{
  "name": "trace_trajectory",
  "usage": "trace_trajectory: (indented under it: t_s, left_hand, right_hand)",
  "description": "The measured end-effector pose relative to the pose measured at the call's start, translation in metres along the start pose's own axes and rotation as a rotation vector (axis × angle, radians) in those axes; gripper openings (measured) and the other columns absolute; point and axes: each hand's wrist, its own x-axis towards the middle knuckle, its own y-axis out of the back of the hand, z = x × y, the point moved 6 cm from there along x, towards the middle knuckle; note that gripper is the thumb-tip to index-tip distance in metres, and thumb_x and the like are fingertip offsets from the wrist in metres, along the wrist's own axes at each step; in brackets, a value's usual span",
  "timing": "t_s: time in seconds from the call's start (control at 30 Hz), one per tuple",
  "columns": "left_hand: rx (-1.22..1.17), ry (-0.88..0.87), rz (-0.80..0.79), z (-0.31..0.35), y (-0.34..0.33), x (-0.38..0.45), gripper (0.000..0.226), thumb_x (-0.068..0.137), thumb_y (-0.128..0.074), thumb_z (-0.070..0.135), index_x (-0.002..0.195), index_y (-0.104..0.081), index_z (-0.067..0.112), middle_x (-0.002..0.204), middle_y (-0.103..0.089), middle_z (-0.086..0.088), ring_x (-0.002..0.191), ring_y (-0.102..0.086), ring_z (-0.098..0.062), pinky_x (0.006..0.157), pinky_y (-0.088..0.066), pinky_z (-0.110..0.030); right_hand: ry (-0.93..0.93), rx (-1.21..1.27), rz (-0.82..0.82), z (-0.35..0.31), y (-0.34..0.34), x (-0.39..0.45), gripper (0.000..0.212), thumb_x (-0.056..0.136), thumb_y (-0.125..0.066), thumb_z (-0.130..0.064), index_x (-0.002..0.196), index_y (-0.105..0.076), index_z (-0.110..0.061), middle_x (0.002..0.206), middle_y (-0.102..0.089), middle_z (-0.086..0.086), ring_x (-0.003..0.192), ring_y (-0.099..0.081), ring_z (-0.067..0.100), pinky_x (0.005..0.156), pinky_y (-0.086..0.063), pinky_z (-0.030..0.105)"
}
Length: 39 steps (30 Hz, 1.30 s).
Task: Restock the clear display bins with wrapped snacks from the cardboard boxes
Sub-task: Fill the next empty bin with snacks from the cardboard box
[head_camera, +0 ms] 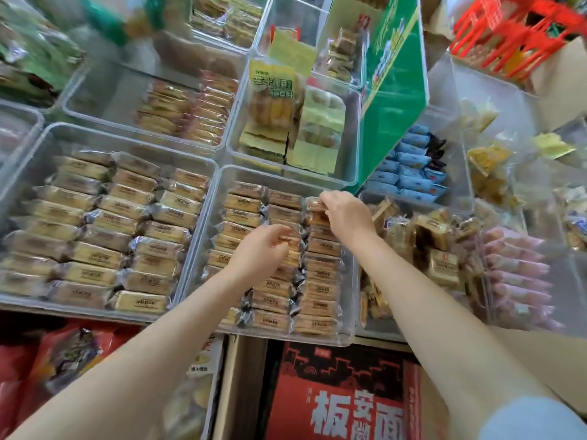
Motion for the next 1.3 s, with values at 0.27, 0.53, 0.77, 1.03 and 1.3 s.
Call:
trace_trajectory:
  t_s: [0.27, 0.53, 0.77, 1.03, 1.3]
  left_hand:
    - [0.641, -0.209, 0.068, -0.004, -0.024, 0.020, 0.064, 0.103, -0.036, 0.047, 0.160, -0.023, 0.020, 0.168, -0.013, -0.004, 0.156, -0.003, -0.025, 0.125, -0.004, -0.045]
    - [0.779, -0.186, -0.009, -0.035, -0.048, 0.025, 0.076, 0.099, -0.002, 0.060, 0.160, 0.006, 0.017, 0.167, 0.013, -0.006, 0.152, 0.021, -0.024, 0.125, 0.010, -0.046]
    - [0.780, -0.202, -0.004, -0.044, -0.054, 0.026, 0.076, 0.097, 0.003, 0.061, 0.159, 0.008, 0.017, 0.166, 0.016, -0.005, 0.152, 0.022, -0.022, 0.123, 0.013, -0.045]
    - [0.834, -0.178, -0.062, -0.044, -0.054, 0.028, 0.077, 0.095, 0.011, 0.061, 0.157, 0.016, 0.017, 0.165, 0.023, -0.005, 0.150, 0.027, -0.023, 0.123, 0.014, -0.046]
    - [0.703, -0.187, 0.020, -0.007, -0.005, -0.018, 0.052, 0.105, -0.039, 0.040, 0.151, -0.040, 0.018, 0.164, -0.025, -0.010, 0.152, -0.020, -0.027, 0.122, -0.017, -0.045]
  right_hand:
    - [-0.104, -0.073, -0.044, -0.019, -0.045, -0.021, 0.047, 0.099, -0.046, -0.024, 0.137, -0.050, 0.004, 0.139, -0.051, 0.021, 0.133, -0.044, 0.035, 0.113, -0.035, 0.045]
    - [-0.313, 0.168, -0.076, -0.022, -0.062, -0.035, 0.055, 0.105, -0.028, -0.030, 0.159, -0.022, -0.018, 0.164, -0.020, 0.016, 0.153, -0.012, 0.029, 0.124, -0.007, 0.045]
    - [-0.323, 0.179, -0.107, -0.019, -0.079, -0.037, 0.061, 0.105, -0.011, -0.045, 0.161, -0.006, -0.020, 0.168, 0.003, 0.008, 0.154, 0.009, 0.020, 0.125, 0.004, 0.043]
    - [-0.320, 0.202, -0.180, -0.026, -0.079, -0.050, 0.078, 0.097, 0.002, -0.065, 0.160, 0.003, -0.019, 0.167, 0.013, 0.005, 0.153, 0.017, 0.019, 0.124, 0.010, 0.043]
    - [-0.405, 0.548, -0.015, -0.044, -0.012, -0.133, 0.031, 0.101, -0.045, -0.019, 0.125, -0.063, -0.011, 0.123, -0.063, 0.006, 0.113, -0.056, 0.018, 0.093, -0.043, 0.029]
